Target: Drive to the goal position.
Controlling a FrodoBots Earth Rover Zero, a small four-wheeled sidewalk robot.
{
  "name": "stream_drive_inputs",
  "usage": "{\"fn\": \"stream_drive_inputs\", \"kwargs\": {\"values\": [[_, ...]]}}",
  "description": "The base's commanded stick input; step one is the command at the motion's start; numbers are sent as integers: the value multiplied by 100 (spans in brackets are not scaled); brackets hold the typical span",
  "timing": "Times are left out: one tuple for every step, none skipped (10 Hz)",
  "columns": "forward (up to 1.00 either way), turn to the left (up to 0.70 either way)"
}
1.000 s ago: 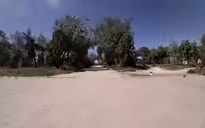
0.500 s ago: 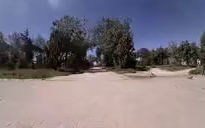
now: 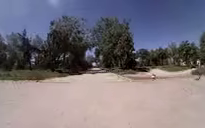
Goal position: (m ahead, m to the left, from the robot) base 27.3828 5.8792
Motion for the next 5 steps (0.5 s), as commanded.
{"fn": "stream_drive_inputs", "kwargs": {"values": [[70,1],[70,1],[70,1],[70,1],[70,1]]}}
